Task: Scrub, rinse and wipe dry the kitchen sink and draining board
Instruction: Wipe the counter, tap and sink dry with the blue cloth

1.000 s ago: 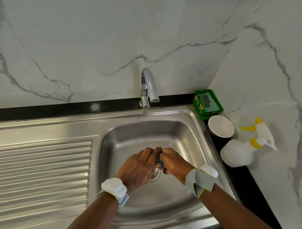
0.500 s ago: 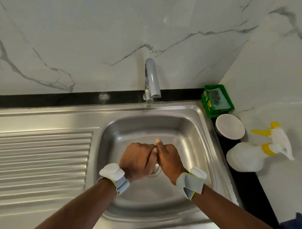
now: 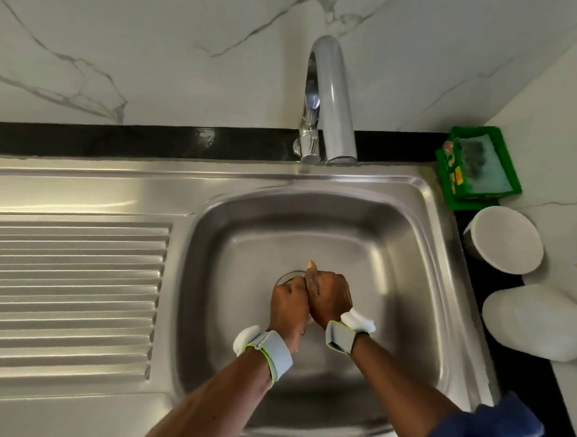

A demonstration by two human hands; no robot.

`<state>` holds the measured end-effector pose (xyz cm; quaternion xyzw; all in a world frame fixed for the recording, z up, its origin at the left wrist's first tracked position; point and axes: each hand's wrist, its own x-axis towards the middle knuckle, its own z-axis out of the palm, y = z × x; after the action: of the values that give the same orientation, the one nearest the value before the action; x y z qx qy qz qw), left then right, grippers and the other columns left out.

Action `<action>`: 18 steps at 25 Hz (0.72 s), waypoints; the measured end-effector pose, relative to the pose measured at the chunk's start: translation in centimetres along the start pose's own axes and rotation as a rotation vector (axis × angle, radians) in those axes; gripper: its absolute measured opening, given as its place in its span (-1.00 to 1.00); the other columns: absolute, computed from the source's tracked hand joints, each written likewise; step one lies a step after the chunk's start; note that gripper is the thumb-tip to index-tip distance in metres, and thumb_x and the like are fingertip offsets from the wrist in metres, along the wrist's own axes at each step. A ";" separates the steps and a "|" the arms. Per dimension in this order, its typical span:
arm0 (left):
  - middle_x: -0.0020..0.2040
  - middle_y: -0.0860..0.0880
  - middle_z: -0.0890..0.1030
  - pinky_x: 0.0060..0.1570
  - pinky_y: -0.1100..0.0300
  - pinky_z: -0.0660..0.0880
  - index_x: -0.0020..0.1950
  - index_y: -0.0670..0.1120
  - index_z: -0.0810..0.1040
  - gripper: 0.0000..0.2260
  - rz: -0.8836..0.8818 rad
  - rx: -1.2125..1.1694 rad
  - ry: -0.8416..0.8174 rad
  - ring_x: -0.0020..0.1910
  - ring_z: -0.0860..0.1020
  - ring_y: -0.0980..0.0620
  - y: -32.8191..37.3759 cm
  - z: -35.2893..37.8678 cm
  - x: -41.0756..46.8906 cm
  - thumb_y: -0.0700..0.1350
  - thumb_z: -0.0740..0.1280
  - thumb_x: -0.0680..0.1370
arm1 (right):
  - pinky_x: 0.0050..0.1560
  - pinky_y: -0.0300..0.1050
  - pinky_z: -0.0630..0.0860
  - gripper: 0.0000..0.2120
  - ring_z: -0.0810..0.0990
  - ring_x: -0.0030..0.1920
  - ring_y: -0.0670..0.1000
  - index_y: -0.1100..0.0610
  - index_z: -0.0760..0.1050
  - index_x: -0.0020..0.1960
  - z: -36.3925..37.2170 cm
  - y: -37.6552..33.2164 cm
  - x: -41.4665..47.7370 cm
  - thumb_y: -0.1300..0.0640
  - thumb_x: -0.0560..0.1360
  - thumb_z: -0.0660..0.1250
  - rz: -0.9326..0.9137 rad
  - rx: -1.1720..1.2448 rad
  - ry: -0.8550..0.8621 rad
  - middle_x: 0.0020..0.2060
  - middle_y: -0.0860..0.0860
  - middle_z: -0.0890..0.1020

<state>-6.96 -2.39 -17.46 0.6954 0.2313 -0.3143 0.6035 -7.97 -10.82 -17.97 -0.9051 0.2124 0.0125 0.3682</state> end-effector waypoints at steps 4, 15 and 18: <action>-0.43 -0.08 0.38 -0.45 0.29 0.18 -0.25 -0.05 0.51 -0.66 -0.296 -0.084 -0.021 -0.56 0.27 0.02 -1.2 0.9 1.2 0.02 0.16 0.66 | -0.24 0.00 0.44 -0.22 0.60 -0.29 0.30 0.20 0.54 -0.36 1.2 2.0 0.4 -0.26 0.56 -0.25 -0.015 -0.175 -0.087 -0.38 0.20 0.64; 0.35 -0.06 0.47 0.06 0.05 0.62 0.59 -0.02 0.24 -0.50 0.824 0.901 -0.099 0.11 0.60 -0.04 -1.6 -4.7 -1.8 -0.06 0.26 0.66 | -0.48 -0.22 0.31 -0.63 0.40 -0.53 0.05 0.14 0.42 -0.30 -1.9 -1.4 2.0 -0.01 0.61 0.17 0.817 0.408 -0.319 -0.46 0.09 0.44; 0.21 -0.14 0.52 -0.05 0.06 0.57 0.60 -0.17 0.30 -0.38 1.132 1.152 -0.016 0.06 0.54 -0.10 -1.7 -6.0 -0.5 -0.18 0.40 0.55 | -0.53 -0.35 0.02 -0.66 0.09 -0.63 -0.08 0.04 0.26 -0.41 -4.8 -3.0 1.1 0.07 0.54 0.15 0.969 0.631 -0.592 -0.57 -0.03 0.23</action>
<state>-7.55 3.83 -17.82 0.9065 -0.3589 -0.0359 0.2195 -6.45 -12.51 -12.71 -0.5134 0.4796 0.3631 0.6120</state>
